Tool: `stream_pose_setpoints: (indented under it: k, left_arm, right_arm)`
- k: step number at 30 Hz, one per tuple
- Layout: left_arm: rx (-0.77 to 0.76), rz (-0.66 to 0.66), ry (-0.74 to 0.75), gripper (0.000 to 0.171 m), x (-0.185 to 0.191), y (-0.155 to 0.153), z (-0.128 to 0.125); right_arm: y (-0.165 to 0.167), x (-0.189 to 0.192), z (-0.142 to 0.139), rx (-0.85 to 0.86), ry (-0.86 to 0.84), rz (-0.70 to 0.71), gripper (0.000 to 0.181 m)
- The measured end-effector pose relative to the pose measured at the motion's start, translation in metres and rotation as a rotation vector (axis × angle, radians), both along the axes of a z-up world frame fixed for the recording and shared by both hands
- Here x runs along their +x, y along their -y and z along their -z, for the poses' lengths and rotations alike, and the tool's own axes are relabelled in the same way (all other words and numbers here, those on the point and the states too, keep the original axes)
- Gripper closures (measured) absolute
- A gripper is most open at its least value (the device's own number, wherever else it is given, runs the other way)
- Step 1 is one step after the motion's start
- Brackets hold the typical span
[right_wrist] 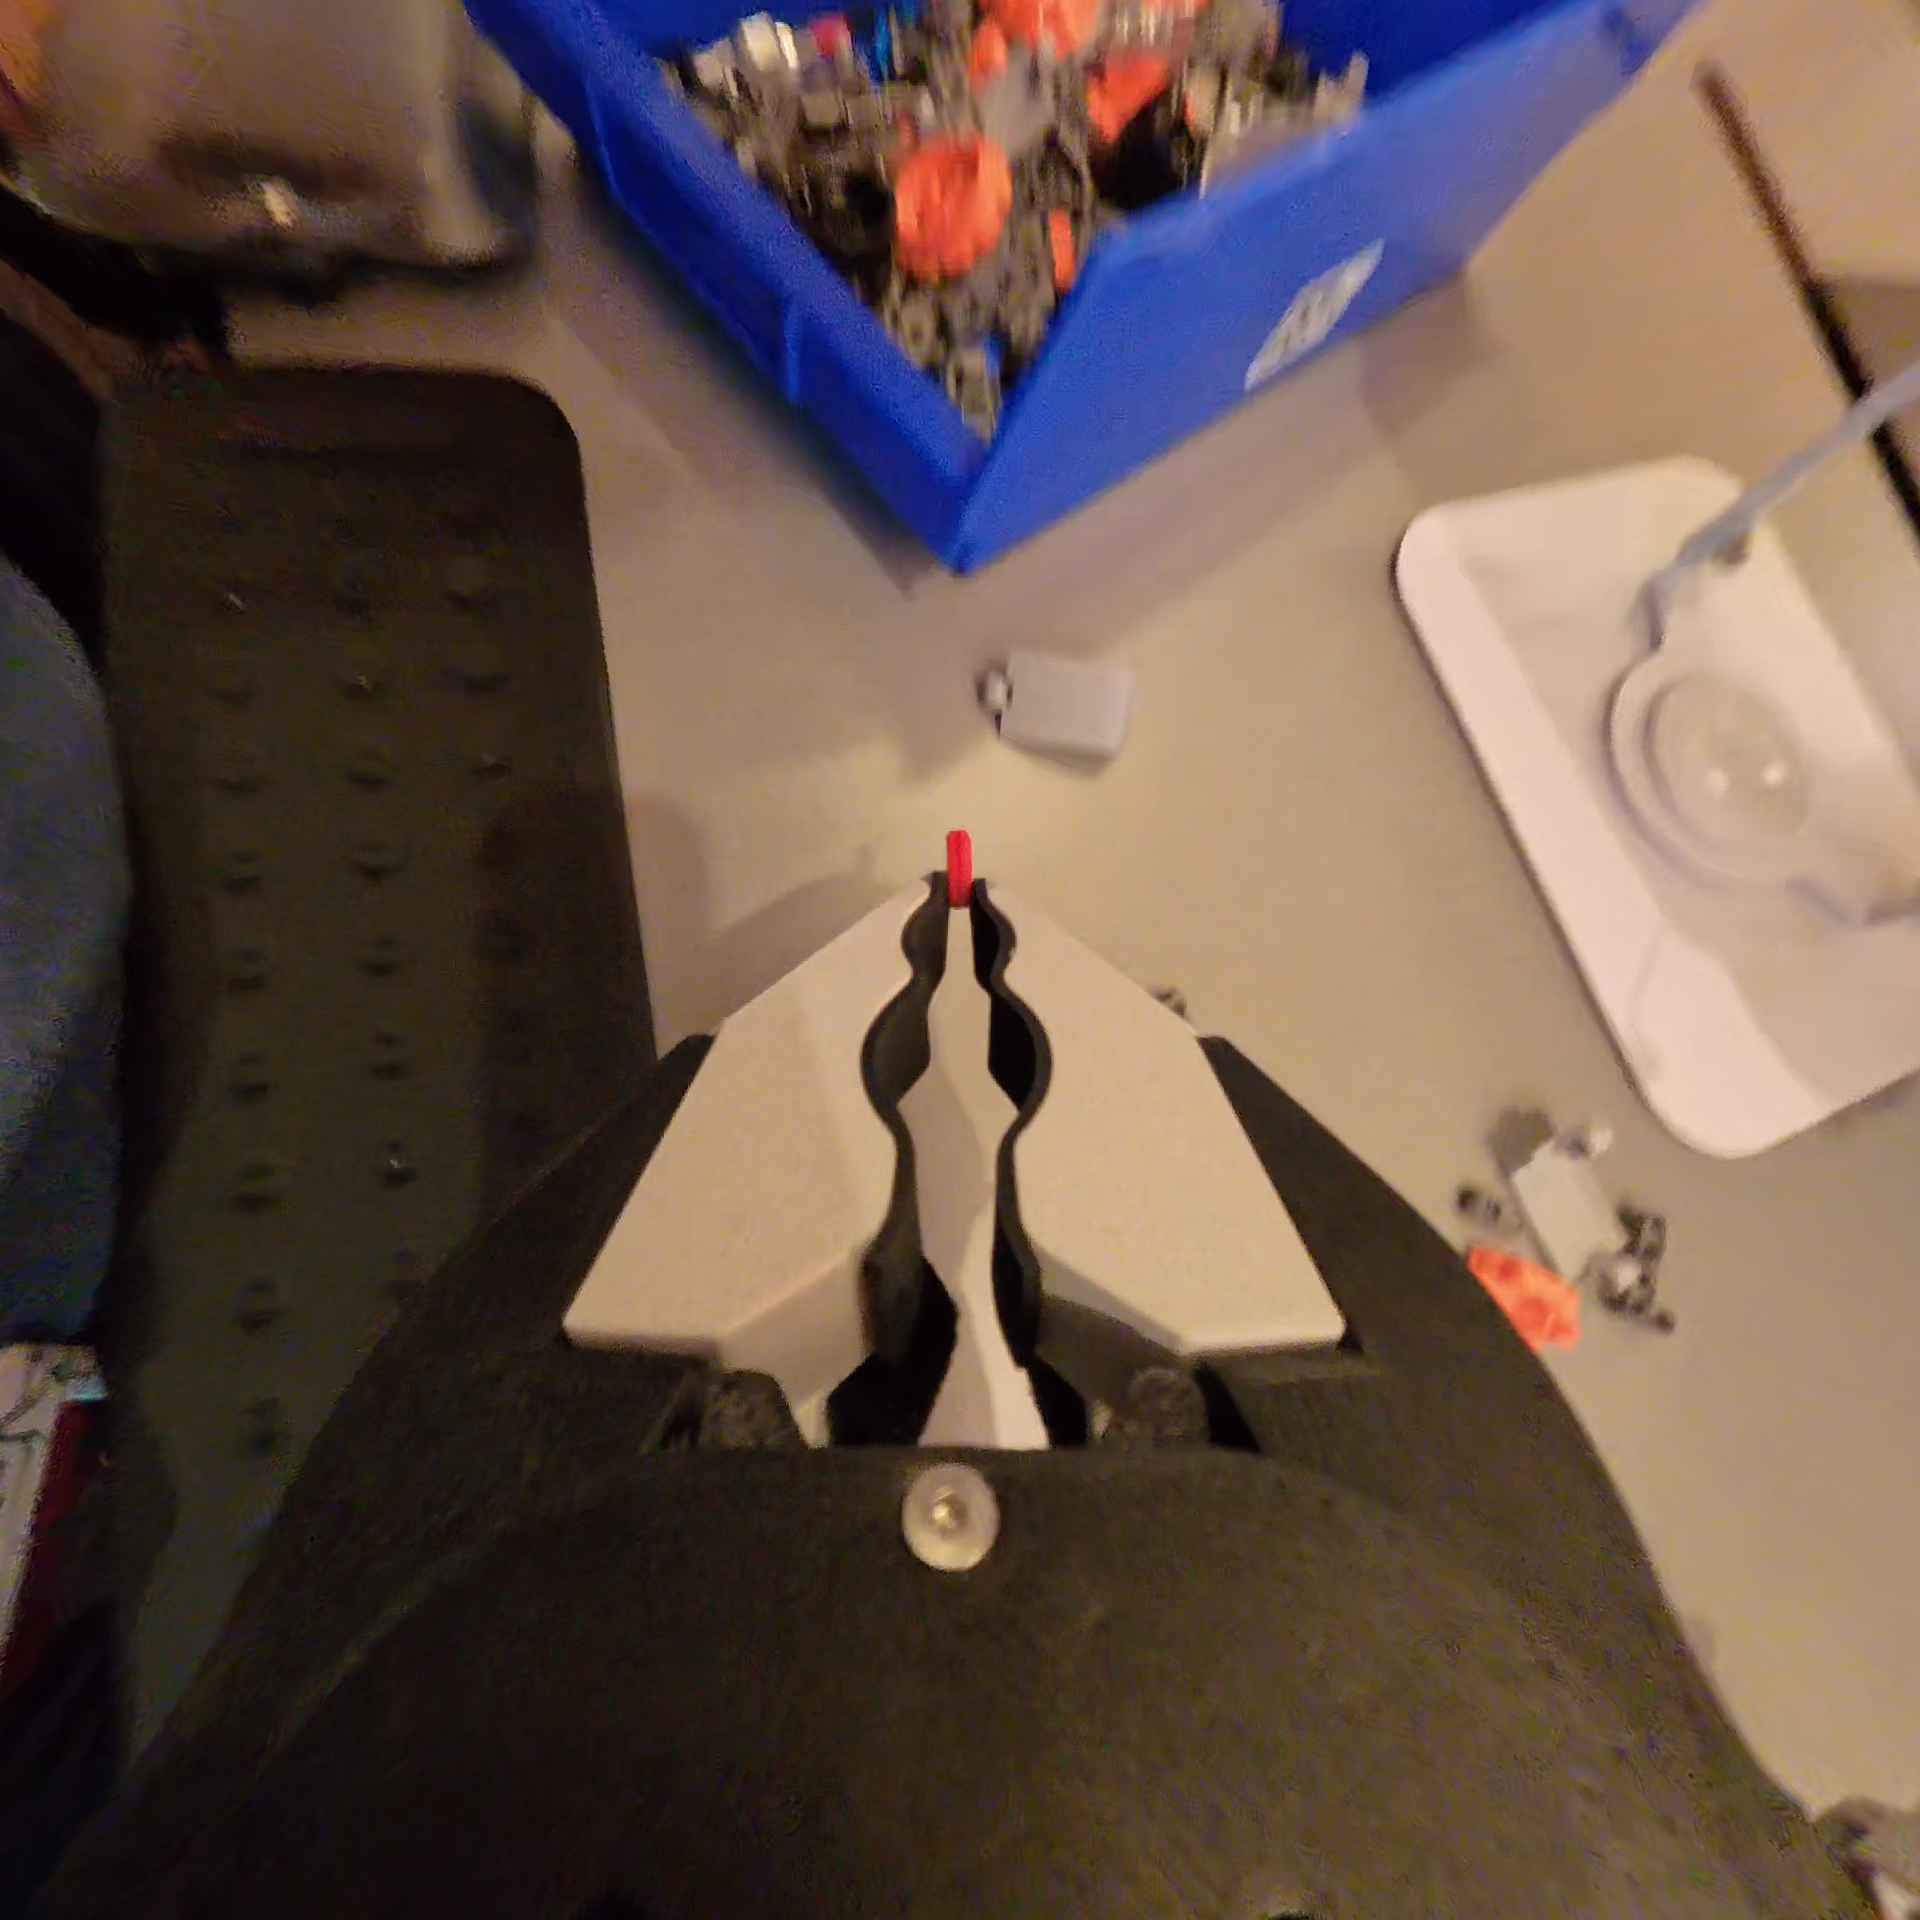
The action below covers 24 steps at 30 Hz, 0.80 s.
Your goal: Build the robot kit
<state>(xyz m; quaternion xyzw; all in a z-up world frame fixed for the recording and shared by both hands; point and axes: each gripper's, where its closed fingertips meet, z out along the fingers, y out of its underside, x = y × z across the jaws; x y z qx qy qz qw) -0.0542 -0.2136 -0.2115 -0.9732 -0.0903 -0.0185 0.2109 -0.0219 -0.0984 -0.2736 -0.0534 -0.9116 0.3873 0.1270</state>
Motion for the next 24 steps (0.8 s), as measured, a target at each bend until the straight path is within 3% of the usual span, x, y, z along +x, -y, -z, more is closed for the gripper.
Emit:
stream_pose_setpoints:
  k: [3,6,9,16,21,24]
  left_arm:
    - [0.051,-0.167,-0.062,0.157,-0.044,0.046,-0.008]
    - [0.034,-0.292,-0.073,0.147,-0.074,0.083,0.009]
    - [0.027,-0.383,-0.081,0.139,-0.098,0.106,0.027]
    - [-0.030,-0.415,-0.085,0.137,-0.127,0.124,0.055]
    - [-0.059,-0.441,-0.069,0.141,-0.153,0.126,0.071]
    - [-0.175,-0.457,-0.071,0.144,-0.163,0.136,0.086]
  right_arm:
    - [-0.021,-0.001,0.035,0.085,0.033,0.076,0.180]
    - [-0.033,0.000,0.058,0.133,0.050,0.138,0.180]
    - [-0.035,-0.001,0.062,0.116,0.043,0.187,0.178]
    - [-0.032,-0.008,0.058,0.070,-0.002,0.275,0.160]
    - [-0.036,-0.017,0.053,0.051,-0.070,0.328,0.161]
    - [-0.037,-0.019,0.053,0.040,-0.074,0.338,0.162]
